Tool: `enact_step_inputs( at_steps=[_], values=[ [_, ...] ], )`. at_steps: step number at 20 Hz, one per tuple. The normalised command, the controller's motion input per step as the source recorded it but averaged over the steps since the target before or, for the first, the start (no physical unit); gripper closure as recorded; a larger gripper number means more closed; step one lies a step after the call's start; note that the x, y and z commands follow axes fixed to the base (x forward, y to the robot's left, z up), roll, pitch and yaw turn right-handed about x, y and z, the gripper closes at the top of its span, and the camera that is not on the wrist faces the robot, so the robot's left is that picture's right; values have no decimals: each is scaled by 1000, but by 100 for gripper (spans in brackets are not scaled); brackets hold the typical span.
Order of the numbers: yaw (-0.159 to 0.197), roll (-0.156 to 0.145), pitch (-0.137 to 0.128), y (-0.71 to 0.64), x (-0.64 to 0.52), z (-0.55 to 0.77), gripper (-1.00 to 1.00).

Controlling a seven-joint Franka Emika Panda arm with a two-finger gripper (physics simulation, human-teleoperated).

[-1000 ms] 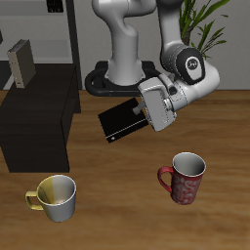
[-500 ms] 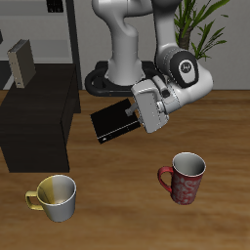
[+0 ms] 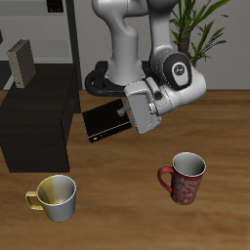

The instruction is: Yellow book upright top shelf and black book top region shelf and red mug top shelf

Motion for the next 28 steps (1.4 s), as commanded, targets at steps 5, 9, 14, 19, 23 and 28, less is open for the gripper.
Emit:
enact_step_inputs(
  at_steps=[5,9,14,19,23,28],
  values=[
    [9,-36,4,-203,39,-25,100],
    [-2,-32,-5,-224,21,18,100],
    [-18,-61,38,-374,41,-60,100],
    [-17,-49,7,-337,-26,104,100],
    [-19,-47,3,-444,33,132,100],
    [-30,-43,24,-373,4,103,100]
  ],
)
